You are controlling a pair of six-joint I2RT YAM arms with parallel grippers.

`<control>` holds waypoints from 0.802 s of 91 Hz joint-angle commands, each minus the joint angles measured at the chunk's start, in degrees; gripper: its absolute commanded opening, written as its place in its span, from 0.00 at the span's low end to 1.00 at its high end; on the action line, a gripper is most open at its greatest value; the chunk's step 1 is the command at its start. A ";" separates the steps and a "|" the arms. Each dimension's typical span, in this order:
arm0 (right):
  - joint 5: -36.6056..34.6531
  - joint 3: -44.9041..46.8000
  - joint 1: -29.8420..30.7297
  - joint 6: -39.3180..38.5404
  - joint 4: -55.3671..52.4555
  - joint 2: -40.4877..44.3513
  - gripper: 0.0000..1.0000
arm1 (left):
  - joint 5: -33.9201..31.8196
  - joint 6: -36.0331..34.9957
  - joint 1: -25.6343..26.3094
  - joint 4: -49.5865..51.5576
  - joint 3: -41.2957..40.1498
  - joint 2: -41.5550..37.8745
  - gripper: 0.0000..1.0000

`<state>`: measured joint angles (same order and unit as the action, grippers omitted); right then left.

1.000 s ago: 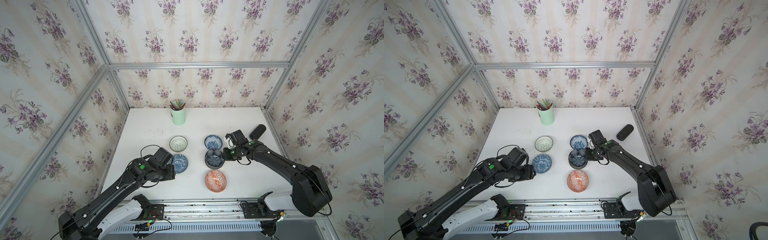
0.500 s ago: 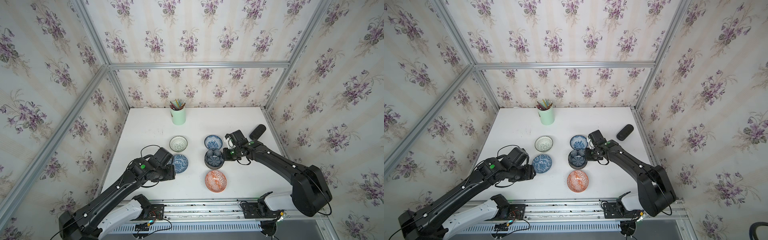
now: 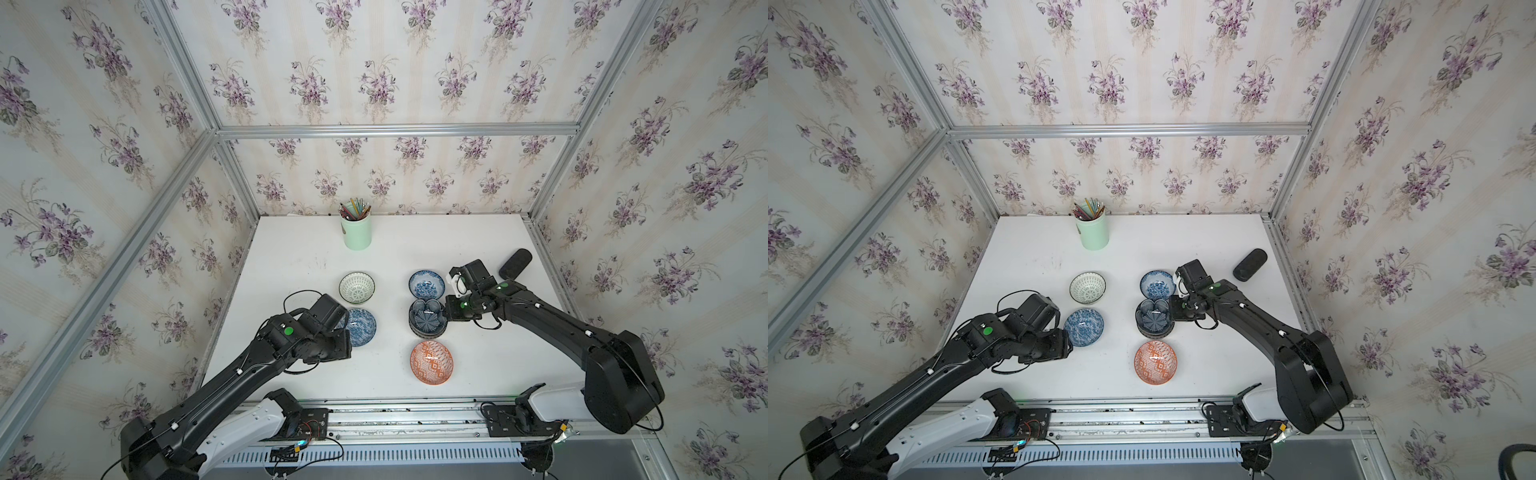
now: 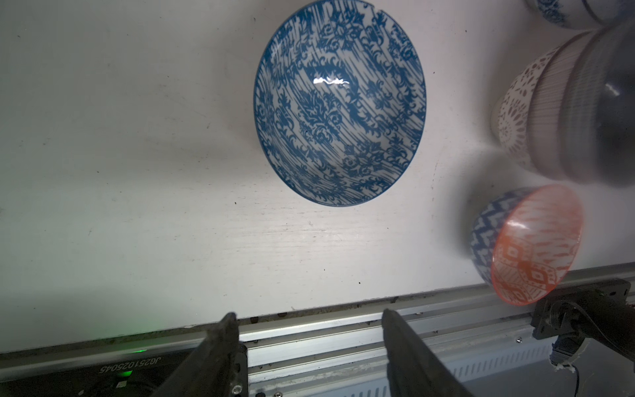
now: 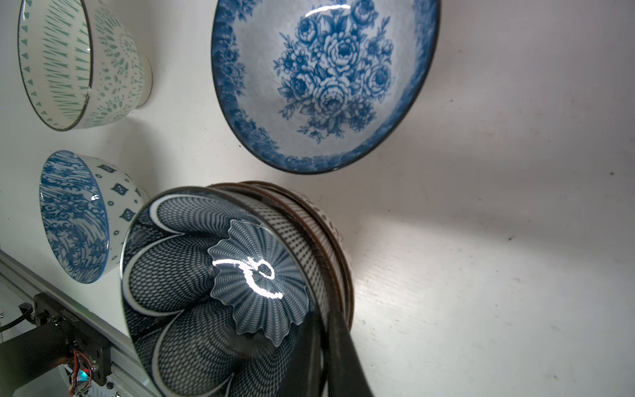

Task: Stack the bowls
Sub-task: Place the bowl on the bowl.

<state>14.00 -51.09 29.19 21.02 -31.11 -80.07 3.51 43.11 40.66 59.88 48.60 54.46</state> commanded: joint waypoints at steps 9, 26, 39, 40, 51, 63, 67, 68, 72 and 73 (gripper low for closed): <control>1.36 -0.07 0.03 -0.23 1.93 -0.33 0.06 | 0.45 -0.64 -0.06 -0.81 0.40 0.44 0.68; 1.34 -0.02 0.07 -0.36 1.93 -0.56 0.06 | 0.45 -0.72 -0.06 -0.91 0.09 0.49 0.68; 1.27 0.11 0.06 -0.33 1.93 -0.52 0.09 | 0.53 -0.64 -0.06 -0.93 -0.16 0.39 0.68; 1.33 0.11 0.07 -0.30 1.93 -0.52 0.10 | 0.53 -0.61 -0.06 -0.96 -0.21 0.39 0.68; 1.54 0.28 0.12 -0.38 1.93 -0.52 0.13 | 0.62 -0.42 -0.06 -1.01 -0.33 0.30 0.68; 1.90 0.63 0.17 -0.38 2.23 -0.34 0.17 | 0.71 -0.37 -0.06 -1.06 -0.23 0.22 0.68; 1.99 0.68 0.17 -0.41 2.20 -0.35 0.18 | 0.71 -0.30 -0.06 -1.05 -0.20 0.21 0.68; 1.99 0.71 0.17 -0.39 2.20 -0.35 0.18 | 0.71 -0.26 -0.06 -1.02 -0.18 0.26 0.68; 2.00 0.71 0.17 -0.40 2.20 -0.33 0.18 | 0.71 -0.16 -0.06 -0.98 -0.12 0.13 0.68; 2.00 0.72 0.17 -0.42 2.20 -0.34 0.19 | 0.71 -0.15 -0.06 -0.99 -0.10 0.13 0.68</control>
<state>14.96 -50.52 29.23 20.99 -29.43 -80.55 4.16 42.96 40.66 59.64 48.38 54.72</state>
